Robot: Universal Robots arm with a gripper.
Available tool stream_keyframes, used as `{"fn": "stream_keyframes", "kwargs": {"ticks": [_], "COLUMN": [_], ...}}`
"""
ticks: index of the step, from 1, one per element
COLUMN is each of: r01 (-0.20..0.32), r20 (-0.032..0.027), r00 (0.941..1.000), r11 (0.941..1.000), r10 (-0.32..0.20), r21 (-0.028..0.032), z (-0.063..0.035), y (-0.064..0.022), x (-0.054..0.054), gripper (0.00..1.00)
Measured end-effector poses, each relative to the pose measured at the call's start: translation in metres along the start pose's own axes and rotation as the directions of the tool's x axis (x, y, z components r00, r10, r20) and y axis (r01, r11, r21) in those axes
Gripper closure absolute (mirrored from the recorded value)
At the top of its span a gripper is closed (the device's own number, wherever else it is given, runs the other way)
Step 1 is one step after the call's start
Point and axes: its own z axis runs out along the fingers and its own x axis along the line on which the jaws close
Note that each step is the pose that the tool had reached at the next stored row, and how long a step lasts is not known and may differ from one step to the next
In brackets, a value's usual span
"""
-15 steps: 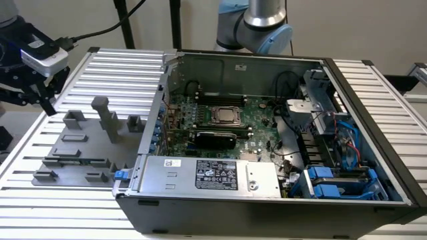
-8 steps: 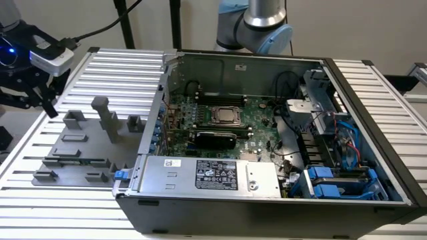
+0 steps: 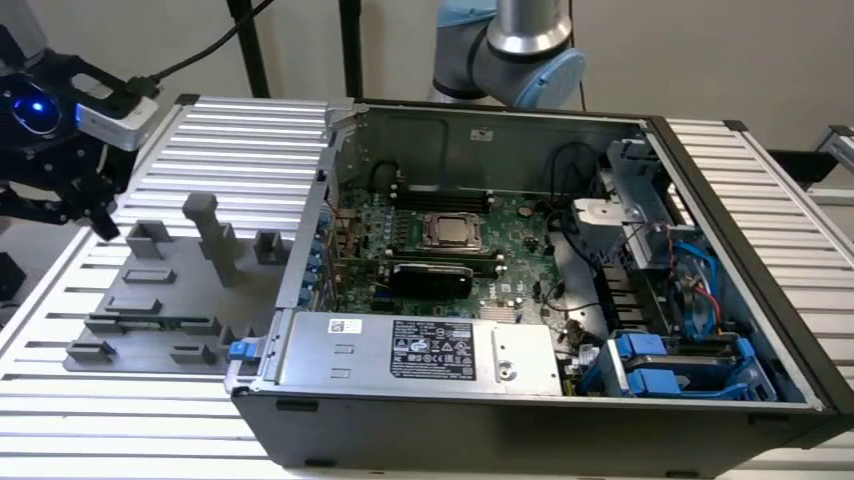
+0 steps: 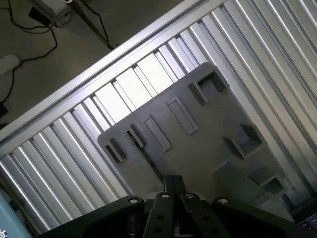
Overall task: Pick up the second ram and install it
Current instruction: 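Pick up the second ram and move it above second insertion slot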
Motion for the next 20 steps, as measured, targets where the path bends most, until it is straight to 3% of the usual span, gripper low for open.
{"fn": "stream_keyframes", "kwargs": {"ticks": [5,10,15,20], "r01": [0.091,0.182,0.269,0.357], "r20": [-0.0012,-0.0027,-0.0029,-0.0037], "r00": [0.9959,0.9834,0.9631,0.9343], "r11": [0.9959,0.9834,0.9631,0.9343], "r10": [-0.091,-0.182,-0.269,-0.357], "r21": [0.0005,0.0009,0.0037,0.0040], "z": [0.0031,0.0059,0.0070,0.0107], "y": [-0.0001,-0.0001,-0.0001,-0.0001], "x": [0.0000,0.0000,0.0000,-0.0001], "gripper": [1.00,1.00,1.00,1.00]}}
